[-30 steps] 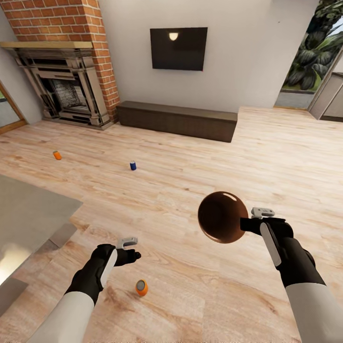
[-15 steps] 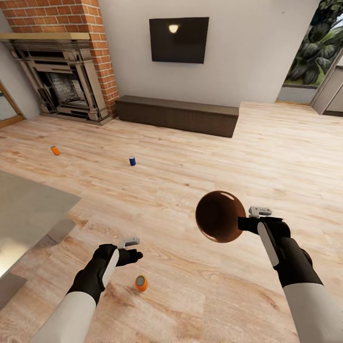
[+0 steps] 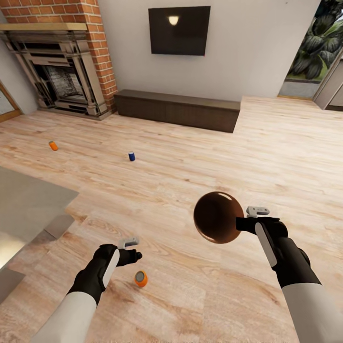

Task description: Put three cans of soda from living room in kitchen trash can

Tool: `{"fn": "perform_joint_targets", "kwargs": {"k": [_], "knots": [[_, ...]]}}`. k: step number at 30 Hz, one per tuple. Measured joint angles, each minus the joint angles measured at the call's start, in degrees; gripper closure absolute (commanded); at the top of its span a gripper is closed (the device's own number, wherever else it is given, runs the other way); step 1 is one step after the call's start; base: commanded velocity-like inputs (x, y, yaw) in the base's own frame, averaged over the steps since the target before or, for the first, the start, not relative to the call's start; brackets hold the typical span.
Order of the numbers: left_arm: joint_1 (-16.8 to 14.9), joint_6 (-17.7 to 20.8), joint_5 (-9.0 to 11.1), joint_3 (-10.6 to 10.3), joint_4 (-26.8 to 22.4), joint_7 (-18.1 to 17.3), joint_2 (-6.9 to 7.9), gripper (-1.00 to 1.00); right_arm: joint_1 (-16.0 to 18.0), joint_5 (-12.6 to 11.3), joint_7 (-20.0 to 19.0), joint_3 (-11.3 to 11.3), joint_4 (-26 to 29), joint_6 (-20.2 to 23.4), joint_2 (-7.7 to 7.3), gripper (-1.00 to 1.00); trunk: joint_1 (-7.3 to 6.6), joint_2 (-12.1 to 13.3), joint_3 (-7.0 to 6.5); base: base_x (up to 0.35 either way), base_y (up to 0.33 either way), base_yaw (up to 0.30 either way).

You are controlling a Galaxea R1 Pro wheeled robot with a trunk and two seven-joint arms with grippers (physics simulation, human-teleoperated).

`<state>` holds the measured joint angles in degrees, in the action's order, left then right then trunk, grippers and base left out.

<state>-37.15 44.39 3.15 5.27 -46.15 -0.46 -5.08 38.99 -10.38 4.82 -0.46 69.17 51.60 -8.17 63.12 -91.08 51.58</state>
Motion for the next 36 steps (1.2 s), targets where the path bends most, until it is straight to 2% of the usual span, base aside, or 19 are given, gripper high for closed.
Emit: {"fn": "perform_joint_targets", "kwargs": {"k": [14, 21, 25, 36], "knots": [[0.06, 0.00, 0.01, -0.05, 0.00, 0.11, -0.15, -1.00, -0.22, 0.04, -0.09, 0.26, 2.11, -0.12, 0.05, 1.00, 3.07, -5.62, 2.69, 0.000, 0.000, 0.000], [0.00, -0.13, 0.00, -0.41, 0.00, 0.11, -0.10, -1.00, -0.33, -0.41, -0.09, 2.85, 2.96, -0.15, 0.05, 1.00, 4.61, -8.42, 4.06, 0.000, 0.000, 0.000], [0.01, -0.29, 0.00, -0.43, 0.00, 0.11, -0.10, -1.00, -0.35, 0.17, 0.00, 3.07, 3.27, -0.10, 0.04, 1.00, 5.49, -10.03, 5.08, 0.000, 0.000, 0.000], [-0.02, -0.35, 0.03, -0.44, 0.00, 0.12, -0.03, -1.00, -0.41, -0.22, -0.19, 2.88, 7.57, 0.26, -0.22, 1.00, 7.91, -14.44, 8.03, 0.000, 0.000, 0.000]]}}
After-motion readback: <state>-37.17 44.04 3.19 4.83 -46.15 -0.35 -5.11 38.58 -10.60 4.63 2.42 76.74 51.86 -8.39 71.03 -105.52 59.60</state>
